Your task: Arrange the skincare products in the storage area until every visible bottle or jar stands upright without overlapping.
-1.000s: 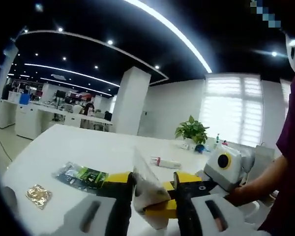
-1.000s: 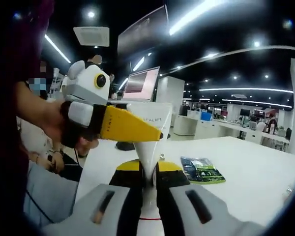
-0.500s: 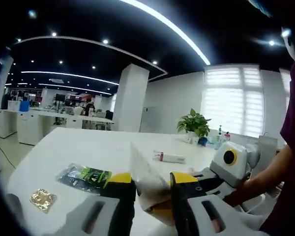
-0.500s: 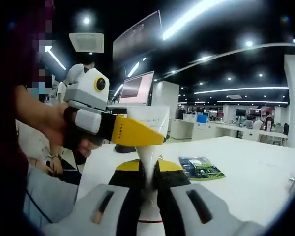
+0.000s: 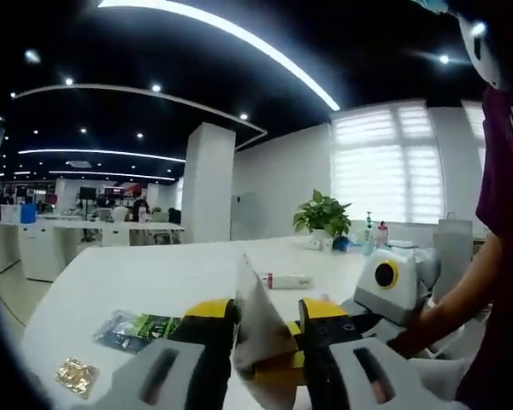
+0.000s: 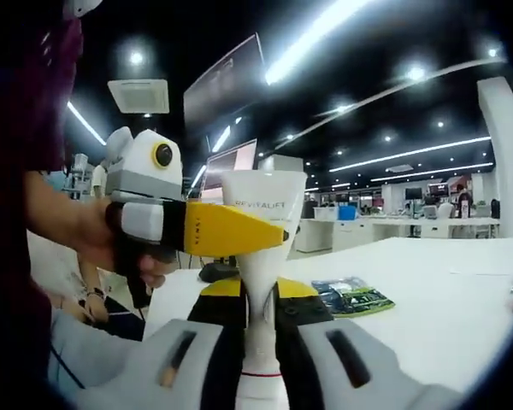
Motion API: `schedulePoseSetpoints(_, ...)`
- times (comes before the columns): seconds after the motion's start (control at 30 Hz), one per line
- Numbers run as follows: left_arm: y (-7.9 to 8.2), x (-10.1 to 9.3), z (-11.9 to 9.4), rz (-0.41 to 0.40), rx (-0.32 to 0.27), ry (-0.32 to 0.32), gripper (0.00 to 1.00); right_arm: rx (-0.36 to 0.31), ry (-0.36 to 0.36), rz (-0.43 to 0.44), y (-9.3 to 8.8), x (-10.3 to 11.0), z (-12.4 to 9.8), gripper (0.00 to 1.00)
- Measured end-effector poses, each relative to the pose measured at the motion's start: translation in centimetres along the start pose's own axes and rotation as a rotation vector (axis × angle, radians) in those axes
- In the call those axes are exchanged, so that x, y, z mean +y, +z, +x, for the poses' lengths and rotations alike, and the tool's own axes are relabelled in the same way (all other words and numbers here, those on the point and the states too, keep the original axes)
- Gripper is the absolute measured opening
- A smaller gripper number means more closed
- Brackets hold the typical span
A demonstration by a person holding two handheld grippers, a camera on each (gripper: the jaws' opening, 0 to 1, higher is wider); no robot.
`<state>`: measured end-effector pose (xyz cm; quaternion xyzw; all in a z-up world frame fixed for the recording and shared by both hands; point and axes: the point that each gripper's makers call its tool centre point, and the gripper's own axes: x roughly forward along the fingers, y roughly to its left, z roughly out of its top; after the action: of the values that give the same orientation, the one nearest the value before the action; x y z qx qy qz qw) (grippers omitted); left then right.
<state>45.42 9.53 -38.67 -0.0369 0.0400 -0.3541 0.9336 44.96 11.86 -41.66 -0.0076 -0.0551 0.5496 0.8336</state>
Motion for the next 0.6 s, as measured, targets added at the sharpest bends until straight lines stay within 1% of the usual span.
schedulePoseSetpoints(0.17, -0.3, -0.5, -0.1, 0.022, 0.005, -0.013, 0.33, -0.002, -0.003, -0.004, 0.0, 0.1, -0.5, 0.11)
schedulePoseSetpoints(0.37, -2.2, -0.7, 0.3, 0.06, 0.086, -0.008, 0.33, 0.014, -0.01, -0.01, -0.4, 0.0, -1.0, 0.14)
schedulePoseSetpoints(0.53, -2.7, -1.3, 0.5, 0.054, 0.1, -0.023, 0.35, 0.036, -0.012, -0.011, -0.9, 0.1, -1.3, 0.16)
schedulePoseSetpoints(0.6, -3.0, -1.7, 0.6, 0.065, 0.112, -0.033, 0.35, 0.046, -0.012, -0.012, -1.1, 0.1, -1.4, 0.17)
